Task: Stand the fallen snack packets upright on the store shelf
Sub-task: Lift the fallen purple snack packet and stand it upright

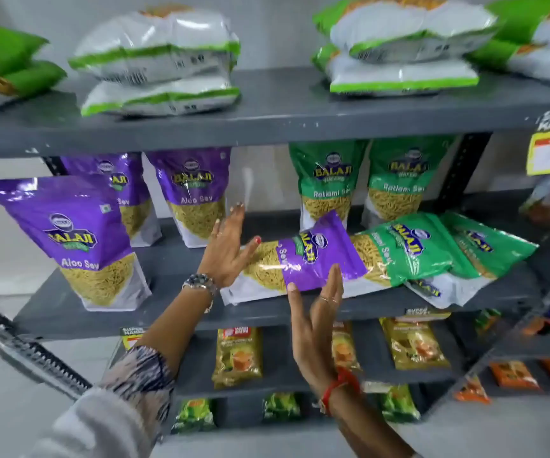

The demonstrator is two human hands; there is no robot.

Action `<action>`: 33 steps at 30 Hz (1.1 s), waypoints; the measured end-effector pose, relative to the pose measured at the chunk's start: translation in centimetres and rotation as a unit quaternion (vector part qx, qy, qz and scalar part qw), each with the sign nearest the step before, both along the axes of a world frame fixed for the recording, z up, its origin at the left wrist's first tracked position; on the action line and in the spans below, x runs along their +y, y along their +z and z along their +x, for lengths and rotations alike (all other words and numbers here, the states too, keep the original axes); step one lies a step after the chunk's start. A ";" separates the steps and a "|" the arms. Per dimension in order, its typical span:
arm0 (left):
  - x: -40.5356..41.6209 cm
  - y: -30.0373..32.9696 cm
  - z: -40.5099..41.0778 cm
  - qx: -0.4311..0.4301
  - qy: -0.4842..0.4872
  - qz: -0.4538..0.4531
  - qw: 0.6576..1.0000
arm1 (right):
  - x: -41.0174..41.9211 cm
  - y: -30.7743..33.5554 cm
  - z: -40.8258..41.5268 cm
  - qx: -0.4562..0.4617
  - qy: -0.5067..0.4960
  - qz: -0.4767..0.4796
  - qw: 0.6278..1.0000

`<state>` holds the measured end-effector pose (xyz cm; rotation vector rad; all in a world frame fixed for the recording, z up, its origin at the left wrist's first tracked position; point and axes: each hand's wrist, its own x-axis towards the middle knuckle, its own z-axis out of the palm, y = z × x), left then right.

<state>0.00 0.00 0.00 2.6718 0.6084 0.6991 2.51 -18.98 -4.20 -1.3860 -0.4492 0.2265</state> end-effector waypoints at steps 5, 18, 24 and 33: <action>3.8 -2.2 2.7 0.168 0.054 -0.129 0.976 | 2.6 -2.5 -0.1 0.180 -0.079 -0.001 0.981; 6.1 -1.8 8.1 0.248 -0.001 -0.321 0.914 | 6.1 -2.5 2.9 0.412 0.001 0.098 0.906; 5.0 -0.8 3.9 0.135 0.037 -0.421 0.896 | 5.6 -2.6 3.7 0.348 0.008 0.074 0.935; 0.0 -0.7 -5.6 -0.110 0.090 -0.546 0.826 | 3.6 0.6 5.5 0.143 0.003 0.031 0.989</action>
